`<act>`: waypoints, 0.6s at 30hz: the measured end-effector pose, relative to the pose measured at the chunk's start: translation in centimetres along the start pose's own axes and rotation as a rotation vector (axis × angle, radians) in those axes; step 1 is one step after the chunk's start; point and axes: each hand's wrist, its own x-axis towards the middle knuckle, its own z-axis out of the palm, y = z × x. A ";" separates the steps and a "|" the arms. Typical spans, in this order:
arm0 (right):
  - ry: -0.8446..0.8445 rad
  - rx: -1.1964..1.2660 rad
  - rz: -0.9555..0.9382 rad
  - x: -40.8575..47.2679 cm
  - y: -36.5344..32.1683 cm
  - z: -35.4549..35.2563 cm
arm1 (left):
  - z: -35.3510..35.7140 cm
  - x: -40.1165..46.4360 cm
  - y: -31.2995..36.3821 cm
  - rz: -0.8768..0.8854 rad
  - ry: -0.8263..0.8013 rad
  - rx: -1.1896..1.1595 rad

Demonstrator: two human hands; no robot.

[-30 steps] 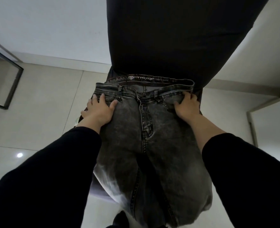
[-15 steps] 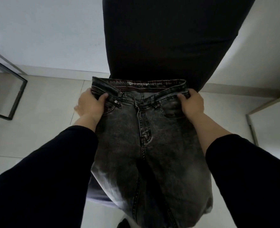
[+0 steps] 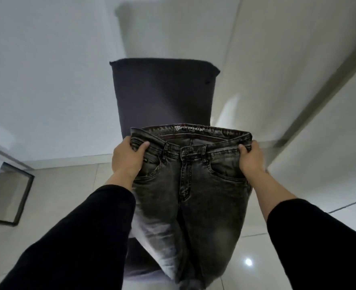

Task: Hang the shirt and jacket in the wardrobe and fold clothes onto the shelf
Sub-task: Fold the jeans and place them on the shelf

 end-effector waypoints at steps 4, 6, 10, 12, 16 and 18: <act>0.183 0.056 0.038 -1.9 -1.5 -8.2 | -0.4 -1.4 8.0 0.130 -0.062 -0.061; 0.289 0.097 0.027 -2.8 -2.1 -12.2 | -0.2 -2.6 12.0 0.220 -0.102 -0.108; 0.471 0.145 -0.013 -4.8 -3.0 -20.7 | 0.3 -5.4 20.2 0.389 -0.160 -0.198; 0.565 0.155 -0.028 -5.9 -3.5 -24.7 | 0.7 -7.1 24.3 0.462 -0.195 -0.234; 0.711 0.132 -0.050 -8.2 -4.7 -31.9 | 1.7 -11.2 31.6 0.632 -0.259 -0.276; 0.768 0.126 -0.068 -9.1 -5.5 -35.1 | 2.0 -13.3 35.1 0.702 -0.268 -0.291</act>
